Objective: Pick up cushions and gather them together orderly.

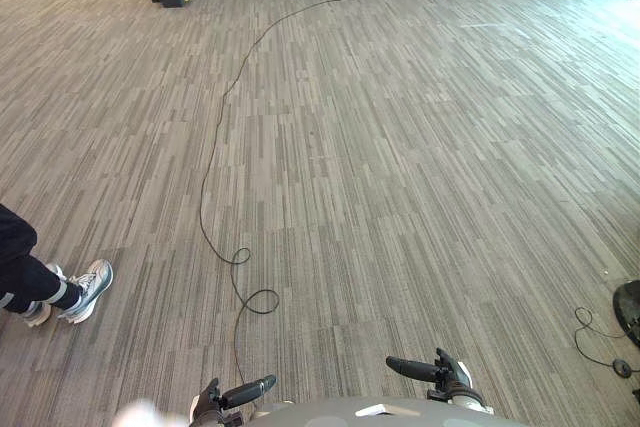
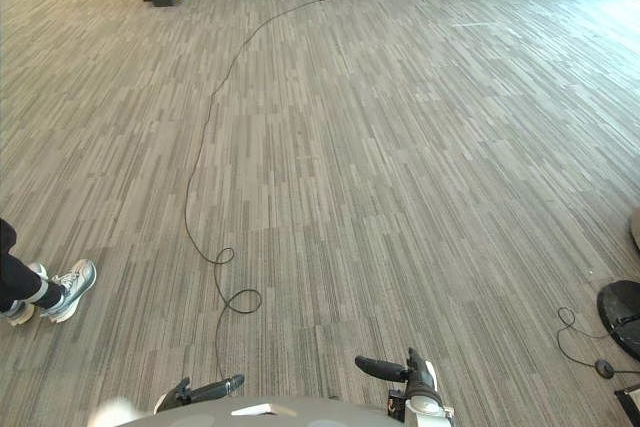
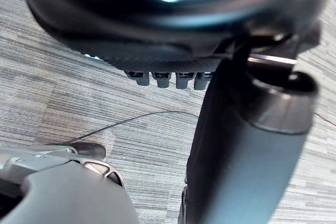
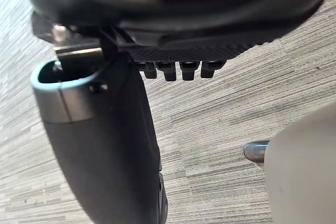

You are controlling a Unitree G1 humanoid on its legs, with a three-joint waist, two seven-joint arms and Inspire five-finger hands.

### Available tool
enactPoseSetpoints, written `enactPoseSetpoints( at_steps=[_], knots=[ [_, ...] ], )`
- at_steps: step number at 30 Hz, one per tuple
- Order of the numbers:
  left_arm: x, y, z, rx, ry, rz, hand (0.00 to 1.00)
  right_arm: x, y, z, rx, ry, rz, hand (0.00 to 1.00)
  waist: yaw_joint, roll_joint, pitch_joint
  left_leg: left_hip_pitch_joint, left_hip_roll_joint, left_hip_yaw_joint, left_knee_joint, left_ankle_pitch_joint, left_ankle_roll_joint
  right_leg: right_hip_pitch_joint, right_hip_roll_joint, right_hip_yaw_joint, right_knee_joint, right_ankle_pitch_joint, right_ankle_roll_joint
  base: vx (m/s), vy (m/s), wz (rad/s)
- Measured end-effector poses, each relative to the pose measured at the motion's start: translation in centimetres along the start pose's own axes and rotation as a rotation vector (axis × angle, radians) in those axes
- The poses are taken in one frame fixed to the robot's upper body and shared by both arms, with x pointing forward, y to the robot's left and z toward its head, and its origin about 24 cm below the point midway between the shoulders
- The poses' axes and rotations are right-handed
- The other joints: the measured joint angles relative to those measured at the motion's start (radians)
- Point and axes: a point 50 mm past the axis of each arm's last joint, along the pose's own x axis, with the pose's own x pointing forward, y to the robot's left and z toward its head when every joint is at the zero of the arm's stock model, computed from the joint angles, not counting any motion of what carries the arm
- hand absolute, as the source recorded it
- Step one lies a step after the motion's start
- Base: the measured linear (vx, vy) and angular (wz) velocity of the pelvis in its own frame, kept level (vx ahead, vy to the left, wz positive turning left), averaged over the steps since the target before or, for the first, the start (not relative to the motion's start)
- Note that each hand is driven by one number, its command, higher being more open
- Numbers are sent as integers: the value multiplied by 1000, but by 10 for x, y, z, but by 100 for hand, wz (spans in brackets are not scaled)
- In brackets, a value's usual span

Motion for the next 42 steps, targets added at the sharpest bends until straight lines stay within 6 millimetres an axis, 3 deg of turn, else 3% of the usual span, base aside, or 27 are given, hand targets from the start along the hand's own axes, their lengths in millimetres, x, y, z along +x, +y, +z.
enactPoseSetpoints(
  at_steps=[24,42],
  knots=[
    [0,-1,0,24,-2,-5,100,0,-2,0,14,-3,-14,100,0,6,9,-10,11,-5,3,-5,-8,8,4,-27,-14,-3,-17,15,-37,3],
    [0,-3,0,52,0,-9,100,0,-10,-9,165,46,-49,100,0,16,3,-7,-39,-106,-81,48,25,16,-27,-136,-36,-3,-17,10,-10,16]
  ],
)
